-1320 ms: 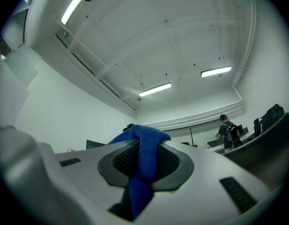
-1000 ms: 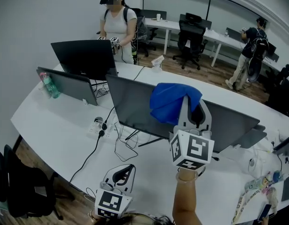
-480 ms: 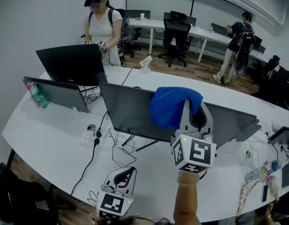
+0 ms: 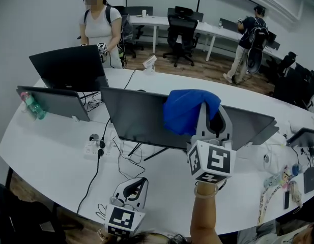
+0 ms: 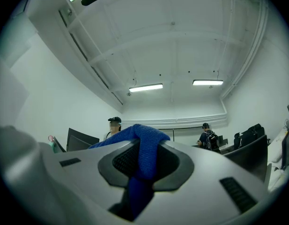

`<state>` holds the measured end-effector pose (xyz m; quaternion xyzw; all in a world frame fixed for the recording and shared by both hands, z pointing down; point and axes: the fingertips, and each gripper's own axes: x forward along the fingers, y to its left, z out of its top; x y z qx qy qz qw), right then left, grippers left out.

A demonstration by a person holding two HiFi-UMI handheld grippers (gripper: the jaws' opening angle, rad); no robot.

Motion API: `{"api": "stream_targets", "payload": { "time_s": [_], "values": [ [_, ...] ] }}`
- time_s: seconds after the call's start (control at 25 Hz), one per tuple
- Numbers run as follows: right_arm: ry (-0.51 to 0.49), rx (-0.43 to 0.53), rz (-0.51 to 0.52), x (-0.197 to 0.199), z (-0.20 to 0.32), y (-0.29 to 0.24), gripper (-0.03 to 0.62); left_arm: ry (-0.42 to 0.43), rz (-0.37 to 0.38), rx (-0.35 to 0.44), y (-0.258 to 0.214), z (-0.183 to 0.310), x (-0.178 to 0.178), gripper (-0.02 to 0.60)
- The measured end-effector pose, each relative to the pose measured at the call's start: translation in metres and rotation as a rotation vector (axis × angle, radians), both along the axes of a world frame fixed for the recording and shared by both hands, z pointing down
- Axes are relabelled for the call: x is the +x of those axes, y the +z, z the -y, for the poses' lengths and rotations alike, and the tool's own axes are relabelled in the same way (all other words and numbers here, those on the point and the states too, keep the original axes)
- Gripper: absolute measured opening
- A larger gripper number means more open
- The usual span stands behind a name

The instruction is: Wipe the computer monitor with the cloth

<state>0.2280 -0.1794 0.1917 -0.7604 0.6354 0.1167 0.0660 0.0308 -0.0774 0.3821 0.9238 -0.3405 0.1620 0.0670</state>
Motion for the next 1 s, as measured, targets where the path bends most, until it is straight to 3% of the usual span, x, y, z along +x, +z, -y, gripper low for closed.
{"api": "stream_targets", "payload": {
  "time_s": [1.0],
  "values": [
    [-0.007,-0.034,-0.017,0.057,-0.026,0.004,0.063,-0.013,0.024,0.016,-0.002,-0.041,0.055,0.009]
  ]
}}
